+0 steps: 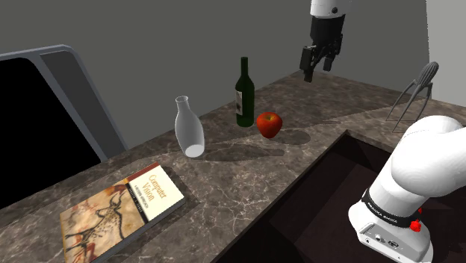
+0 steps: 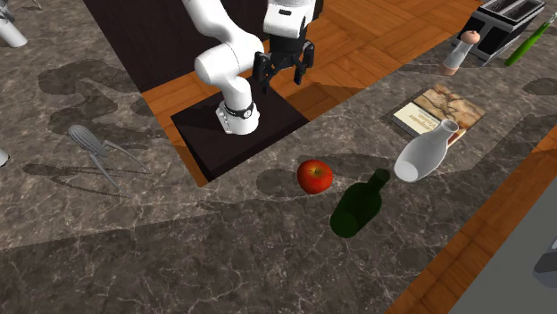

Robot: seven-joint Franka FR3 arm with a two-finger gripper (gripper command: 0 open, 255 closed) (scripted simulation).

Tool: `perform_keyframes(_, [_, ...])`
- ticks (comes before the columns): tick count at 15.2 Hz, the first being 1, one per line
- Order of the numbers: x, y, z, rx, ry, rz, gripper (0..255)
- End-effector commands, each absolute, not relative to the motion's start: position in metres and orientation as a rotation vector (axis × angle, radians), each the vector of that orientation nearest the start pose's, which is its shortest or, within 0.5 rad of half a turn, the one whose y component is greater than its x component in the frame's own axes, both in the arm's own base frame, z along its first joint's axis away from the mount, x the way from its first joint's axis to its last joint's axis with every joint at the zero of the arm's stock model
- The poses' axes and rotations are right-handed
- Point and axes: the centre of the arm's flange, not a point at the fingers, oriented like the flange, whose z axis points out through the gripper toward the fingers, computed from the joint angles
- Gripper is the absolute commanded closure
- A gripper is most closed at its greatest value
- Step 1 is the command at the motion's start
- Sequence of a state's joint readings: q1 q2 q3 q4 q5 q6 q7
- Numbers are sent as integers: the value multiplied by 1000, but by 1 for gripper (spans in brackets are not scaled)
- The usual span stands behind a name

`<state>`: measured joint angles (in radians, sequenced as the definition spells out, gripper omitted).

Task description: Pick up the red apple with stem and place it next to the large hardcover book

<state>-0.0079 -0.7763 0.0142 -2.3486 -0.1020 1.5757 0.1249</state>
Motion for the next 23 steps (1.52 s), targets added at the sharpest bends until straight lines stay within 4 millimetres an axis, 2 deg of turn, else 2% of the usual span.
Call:
perform_keyframes(1, [310,-8,592,-3247,199,-17,0])
perform_keyframes(17, [444,-17,441,-3140,42,-129,0])
perform_keyframes(18, [451,-16,434,-3134,35,-134,0])
perform_keyframes(23, [453,-16,408,-3134,35,-134,0])
